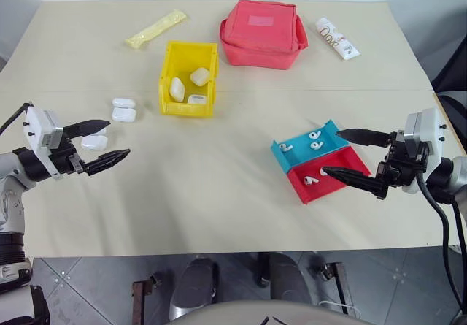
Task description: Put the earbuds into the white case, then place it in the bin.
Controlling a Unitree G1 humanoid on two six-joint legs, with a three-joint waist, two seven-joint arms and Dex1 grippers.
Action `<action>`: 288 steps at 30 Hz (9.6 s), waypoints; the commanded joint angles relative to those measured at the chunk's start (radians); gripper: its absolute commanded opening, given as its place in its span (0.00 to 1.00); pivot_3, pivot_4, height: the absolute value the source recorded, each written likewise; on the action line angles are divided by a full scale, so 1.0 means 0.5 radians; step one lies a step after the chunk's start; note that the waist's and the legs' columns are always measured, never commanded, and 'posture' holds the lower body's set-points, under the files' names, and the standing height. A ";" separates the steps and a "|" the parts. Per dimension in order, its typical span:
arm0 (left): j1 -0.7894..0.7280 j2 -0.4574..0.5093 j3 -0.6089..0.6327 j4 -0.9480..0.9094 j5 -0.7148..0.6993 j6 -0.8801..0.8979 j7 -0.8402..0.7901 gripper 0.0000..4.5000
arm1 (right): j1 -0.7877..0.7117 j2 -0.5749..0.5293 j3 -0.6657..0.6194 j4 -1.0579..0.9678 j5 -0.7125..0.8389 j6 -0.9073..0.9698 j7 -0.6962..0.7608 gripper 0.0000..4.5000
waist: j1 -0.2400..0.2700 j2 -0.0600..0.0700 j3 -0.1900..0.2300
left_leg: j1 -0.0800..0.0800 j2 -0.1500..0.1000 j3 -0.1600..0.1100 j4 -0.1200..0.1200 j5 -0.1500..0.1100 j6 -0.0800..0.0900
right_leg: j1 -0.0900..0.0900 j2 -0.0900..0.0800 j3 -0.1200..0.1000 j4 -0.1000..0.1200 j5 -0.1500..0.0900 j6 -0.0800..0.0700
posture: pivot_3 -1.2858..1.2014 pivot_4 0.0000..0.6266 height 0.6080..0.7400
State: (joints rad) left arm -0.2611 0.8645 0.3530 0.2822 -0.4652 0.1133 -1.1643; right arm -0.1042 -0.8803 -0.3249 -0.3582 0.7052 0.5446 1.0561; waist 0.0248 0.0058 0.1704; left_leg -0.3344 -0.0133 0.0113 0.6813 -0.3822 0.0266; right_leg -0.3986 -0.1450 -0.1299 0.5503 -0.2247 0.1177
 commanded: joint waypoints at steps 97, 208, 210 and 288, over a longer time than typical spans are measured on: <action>-1.206 0.043 -0.718 0.292 0.569 1.886 1.114 0.61 | -0.554 0.106 0.427 0.405 -0.328 -0.503 0.339 1.00 | 0.006 -0.018 -0.002 | 0.008 0.017 0.041 0.002 0.006 -0.018 | -0.023 0.030 0.023 0.027 -0.007 -0.013 | 0.52 0.24 1.00; -0.138 -1.113 -0.973 -0.735 -0.029 -0.384 -0.179 0.61 | -1.007 -0.236 1.475 0.577 -1.605 -0.109 0.465 0.10 | -0.002 -0.009 -0.010 | 0.000 0.016 0.044 0.012 -0.002 0.003 | -0.019 0.029 0.027 0.004 0.008 -0.006 | 0.52 0.24 1.00; -0.138 -1.112 -0.975 -0.731 -0.031 -0.384 -0.180 0.61 | -1.008 -0.224 1.462 0.586 -1.608 -0.107 0.458 0.10 | -0.002 -0.009 -0.010 | 0.000 0.016 0.044 0.013 -0.002 0.003 | -0.019 0.029 0.026 0.004 0.008 -0.006 | 0.52 0.24 1.00; -0.788 -1.459 -0.923 0.151 -0.063 -0.622 -0.700 0.61 | -0.141 0.464 0.592 -0.284 -0.021 -0.242 -0.208 0.47 | 0.005 -0.003 -0.012 | -0.002 0.016 0.045 0.021 -0.010 0.013 | -0.017 0.029 0.028 0.003 0.010 -0.003 | 0.52 0.24 1.00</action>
State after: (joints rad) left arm -0.6060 0.1590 -0.1245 0.3985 -0.4649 -0.1693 -1.4995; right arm -0.1780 -0.6311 -0.0449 -0.4798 0.6967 0.3970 0.9553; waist 0.0271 0.0045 0.1643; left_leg -0.3353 -0.0054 0.0338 0.6918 -0.3874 0.0330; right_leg -0.4071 -0.1305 -0.1158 0.5519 -0.2199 0.1160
